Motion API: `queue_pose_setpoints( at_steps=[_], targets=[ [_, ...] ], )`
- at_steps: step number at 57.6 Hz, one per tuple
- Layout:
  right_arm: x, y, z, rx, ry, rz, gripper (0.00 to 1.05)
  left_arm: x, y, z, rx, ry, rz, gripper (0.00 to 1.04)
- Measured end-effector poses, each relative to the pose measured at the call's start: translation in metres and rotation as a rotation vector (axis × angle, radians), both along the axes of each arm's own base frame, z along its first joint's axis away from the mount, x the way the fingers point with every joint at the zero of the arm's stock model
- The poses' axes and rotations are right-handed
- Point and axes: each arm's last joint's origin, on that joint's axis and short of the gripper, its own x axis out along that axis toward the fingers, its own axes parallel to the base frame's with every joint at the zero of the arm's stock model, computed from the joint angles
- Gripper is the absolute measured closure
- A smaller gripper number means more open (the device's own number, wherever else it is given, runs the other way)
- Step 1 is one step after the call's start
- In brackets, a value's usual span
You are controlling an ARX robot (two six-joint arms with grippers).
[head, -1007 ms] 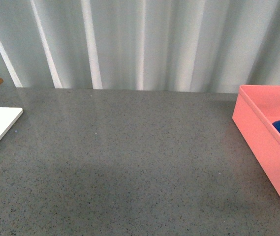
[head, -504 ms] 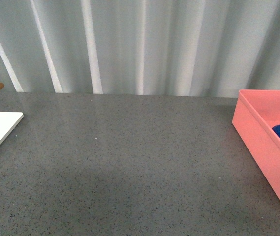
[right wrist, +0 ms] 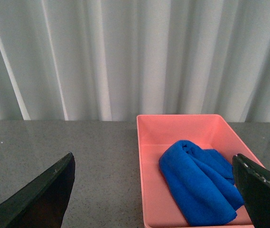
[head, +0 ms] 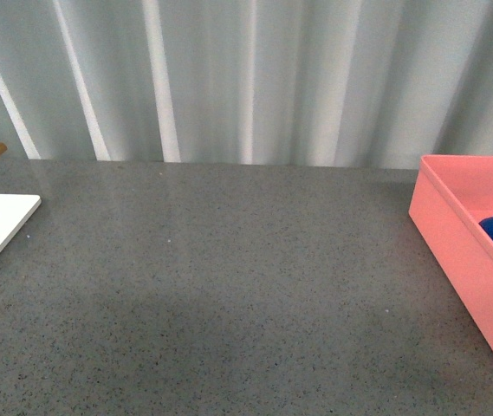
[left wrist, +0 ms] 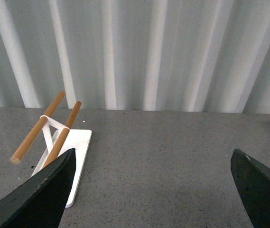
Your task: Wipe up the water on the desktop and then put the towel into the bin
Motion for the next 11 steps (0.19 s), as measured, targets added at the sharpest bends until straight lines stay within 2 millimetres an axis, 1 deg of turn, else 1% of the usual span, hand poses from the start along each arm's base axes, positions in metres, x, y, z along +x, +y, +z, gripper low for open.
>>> queue_pose_setpoints(
  at_steps=[11],
  targets=[
    [0.0000, 0.0000, 0.0000, 0.000, 0.000, 0.000, 0.07, 0.0000, 0.0000, 0.0000, 0.000, 0.000, 0.000, 0.07]
  ],
)
